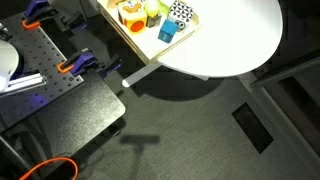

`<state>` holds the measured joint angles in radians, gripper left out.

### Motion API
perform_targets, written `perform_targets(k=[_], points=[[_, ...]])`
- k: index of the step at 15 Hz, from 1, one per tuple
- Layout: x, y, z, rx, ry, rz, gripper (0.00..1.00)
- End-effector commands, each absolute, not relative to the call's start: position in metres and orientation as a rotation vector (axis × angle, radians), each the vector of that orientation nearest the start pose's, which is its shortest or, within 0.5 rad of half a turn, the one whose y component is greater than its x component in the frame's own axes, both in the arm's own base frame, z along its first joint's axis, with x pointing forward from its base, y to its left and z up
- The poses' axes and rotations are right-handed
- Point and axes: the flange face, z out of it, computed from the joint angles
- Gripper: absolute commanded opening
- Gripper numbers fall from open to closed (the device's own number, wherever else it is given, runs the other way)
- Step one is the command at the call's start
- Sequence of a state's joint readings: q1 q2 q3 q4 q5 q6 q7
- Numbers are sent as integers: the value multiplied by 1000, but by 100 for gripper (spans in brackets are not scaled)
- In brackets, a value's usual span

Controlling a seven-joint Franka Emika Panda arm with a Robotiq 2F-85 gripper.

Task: Put the green block in the box

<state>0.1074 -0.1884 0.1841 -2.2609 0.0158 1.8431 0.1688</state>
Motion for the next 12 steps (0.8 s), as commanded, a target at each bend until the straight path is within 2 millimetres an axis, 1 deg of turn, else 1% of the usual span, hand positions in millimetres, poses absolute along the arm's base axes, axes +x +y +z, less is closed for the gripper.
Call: perform_targets(k=[1,2,5,8,12], points=[[440,135,421,-3189,-175,356,100],[440,135,421,-3189,-175,356,100],[448,134,412,-3197,-171,341,100],[460,134,397,-3200,-187,323,100],[476,140,376,-3179,-243,284,100]])
